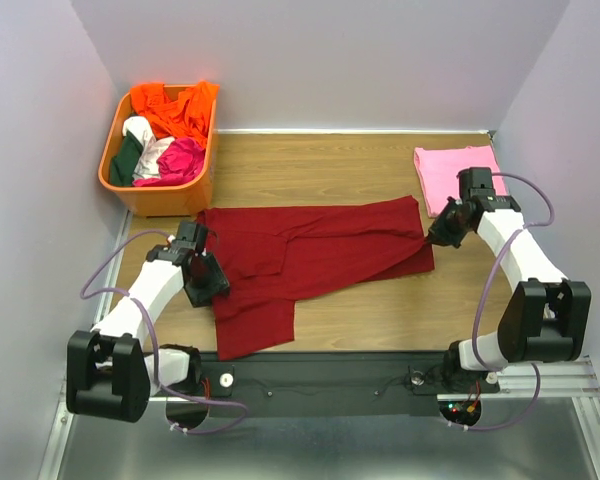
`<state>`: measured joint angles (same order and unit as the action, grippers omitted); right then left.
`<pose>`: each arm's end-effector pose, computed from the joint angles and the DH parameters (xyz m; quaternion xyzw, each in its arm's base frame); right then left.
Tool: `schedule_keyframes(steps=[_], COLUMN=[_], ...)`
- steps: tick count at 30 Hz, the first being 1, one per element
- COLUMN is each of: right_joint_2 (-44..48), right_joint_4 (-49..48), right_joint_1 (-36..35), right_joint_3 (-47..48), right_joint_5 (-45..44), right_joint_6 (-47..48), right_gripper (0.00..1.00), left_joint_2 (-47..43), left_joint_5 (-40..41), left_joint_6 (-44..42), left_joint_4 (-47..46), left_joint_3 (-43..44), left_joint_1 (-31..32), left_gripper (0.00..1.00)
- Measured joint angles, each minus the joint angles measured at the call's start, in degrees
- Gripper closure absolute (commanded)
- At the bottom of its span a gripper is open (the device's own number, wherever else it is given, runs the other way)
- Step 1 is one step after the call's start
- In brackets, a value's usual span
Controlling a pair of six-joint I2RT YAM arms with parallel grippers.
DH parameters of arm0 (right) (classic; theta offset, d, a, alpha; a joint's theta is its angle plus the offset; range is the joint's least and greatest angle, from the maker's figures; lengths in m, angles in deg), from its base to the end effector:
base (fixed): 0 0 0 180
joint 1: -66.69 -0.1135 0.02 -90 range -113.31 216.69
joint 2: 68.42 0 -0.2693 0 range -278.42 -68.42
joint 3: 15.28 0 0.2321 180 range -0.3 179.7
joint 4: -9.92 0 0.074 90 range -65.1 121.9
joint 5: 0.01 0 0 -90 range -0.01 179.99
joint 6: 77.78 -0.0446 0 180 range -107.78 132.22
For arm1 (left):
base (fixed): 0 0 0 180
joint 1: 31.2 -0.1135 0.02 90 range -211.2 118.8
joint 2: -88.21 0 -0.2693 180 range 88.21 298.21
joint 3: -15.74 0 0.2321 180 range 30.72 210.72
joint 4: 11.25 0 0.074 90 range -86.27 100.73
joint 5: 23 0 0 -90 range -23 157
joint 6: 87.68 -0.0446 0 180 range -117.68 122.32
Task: Fold and stack the t-shirts
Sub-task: Fold the tshirt
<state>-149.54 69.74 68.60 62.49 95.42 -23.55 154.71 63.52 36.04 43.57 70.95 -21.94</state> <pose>0.2636 -0.0046 0.2604 0.3034 0.9231 0.1116 0.2083 0.1853 -0.0330 0.2067 -0.2010 0.9570 -0.1034 0.1816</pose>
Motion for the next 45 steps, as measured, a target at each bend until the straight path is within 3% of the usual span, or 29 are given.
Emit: schedule_keyframes(steps=[10, 13, 17, 20, 35, 45], right_joint_2=[0.1, 0.4, 0.8, 1.4, 7.3, 5.2], right_joint_4=[-0.9, -1.2, -1.7, -1.7, -1.1, 1.1], right_joint_1=[0.0, 0.0, 0.0, 0.0, 0.0, 0.0], right_joint_3=[-2.7, -2.7, -2.7, -2.6, -3.5, -0.6], right_joint_5=[1.2, 1.3, 1.3, 1.3, 1.3, -0.7], right_joint_6=[0.2, 0.2, 0.3, 0.4, 1.1, 3.2], right_gripper=[0.99, 0.99, 0.99, 0.99, 0.99, 0.99], left_joint_2=[-2.9, -4.5, -4.8, -5.7, -15.5, -11.4], left_joint_5=[-2.1, -2.2, -2.9, -3.4, -5.4, -4.7], left_joint_6=[2.7, 2.9, 3.1, 3.3, 4.5, 4.0], left_joint_4=[0.3, 0.5, 1.2, 2.9, 13.0, 14.8], left_joint_3=[-2.6, -2.6, -2.6, -2.3, 3.9, 6.2], left_joint_1=[0.0, 0.0, 0.0, 0.0, 0.0, -0.8], left_gripper=[0.42, 0.57, 0.87, 1.0, 1.0, 1.0])
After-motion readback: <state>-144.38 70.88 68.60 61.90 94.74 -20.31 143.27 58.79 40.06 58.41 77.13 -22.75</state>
